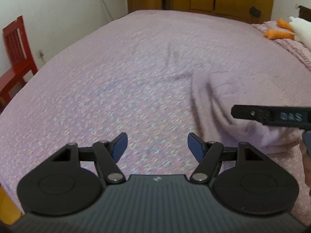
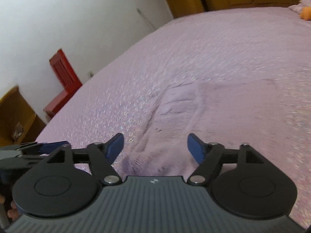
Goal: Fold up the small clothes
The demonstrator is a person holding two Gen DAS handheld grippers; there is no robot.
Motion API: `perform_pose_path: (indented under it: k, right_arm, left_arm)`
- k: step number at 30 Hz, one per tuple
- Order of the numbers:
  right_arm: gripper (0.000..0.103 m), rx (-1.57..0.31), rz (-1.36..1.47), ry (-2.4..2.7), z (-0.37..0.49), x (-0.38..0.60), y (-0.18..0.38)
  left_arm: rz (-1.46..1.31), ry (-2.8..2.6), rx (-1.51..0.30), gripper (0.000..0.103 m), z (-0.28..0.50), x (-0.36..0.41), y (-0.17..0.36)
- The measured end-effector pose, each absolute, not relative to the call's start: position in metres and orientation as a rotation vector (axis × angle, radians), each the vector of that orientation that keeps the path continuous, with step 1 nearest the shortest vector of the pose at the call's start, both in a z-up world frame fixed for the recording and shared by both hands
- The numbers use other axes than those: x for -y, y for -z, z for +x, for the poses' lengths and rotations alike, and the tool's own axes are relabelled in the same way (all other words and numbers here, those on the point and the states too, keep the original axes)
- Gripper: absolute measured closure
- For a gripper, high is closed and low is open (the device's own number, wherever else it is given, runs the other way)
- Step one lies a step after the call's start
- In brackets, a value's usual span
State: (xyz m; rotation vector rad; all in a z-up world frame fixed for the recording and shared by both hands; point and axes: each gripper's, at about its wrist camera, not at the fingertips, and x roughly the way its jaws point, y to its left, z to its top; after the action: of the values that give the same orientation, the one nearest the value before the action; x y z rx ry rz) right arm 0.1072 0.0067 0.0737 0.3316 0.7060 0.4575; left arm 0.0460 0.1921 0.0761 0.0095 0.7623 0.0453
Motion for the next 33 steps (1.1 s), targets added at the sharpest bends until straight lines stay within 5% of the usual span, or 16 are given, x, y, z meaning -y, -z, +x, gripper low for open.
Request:
perform_pose_path:
  k: [21, 23, 26, 33]
  right_arm:
    - [0.017, -0.639, 0.618, -0.115, 0.047, 0.121, -0.016]
    - [0.017, -0.643, 0.631, -0.136, 0.057, 0.109, -0.008]
    - [0.017, -0.661, 0.649, -0.184, 0.067, 0.1, -0.01]
    - [0.016, -0.629, 0.459, -0.27, 0.063, 0.057, -0.037]
  left_arm:
    - [-0.142, 0.142, -0.837, 0.034, 0.143, -0.111, -0.024]
    - [-0.163, 0.151, -0.822, 0.043, 0.144, -0.108, -0.016]
    - [-0.107, 0.184, -0.79, 0.075, 0.143, -0.098, -0.017]
    - [-0.051, 0.143, -0.66, 0.082, 0.132, -0.112, -0.055]
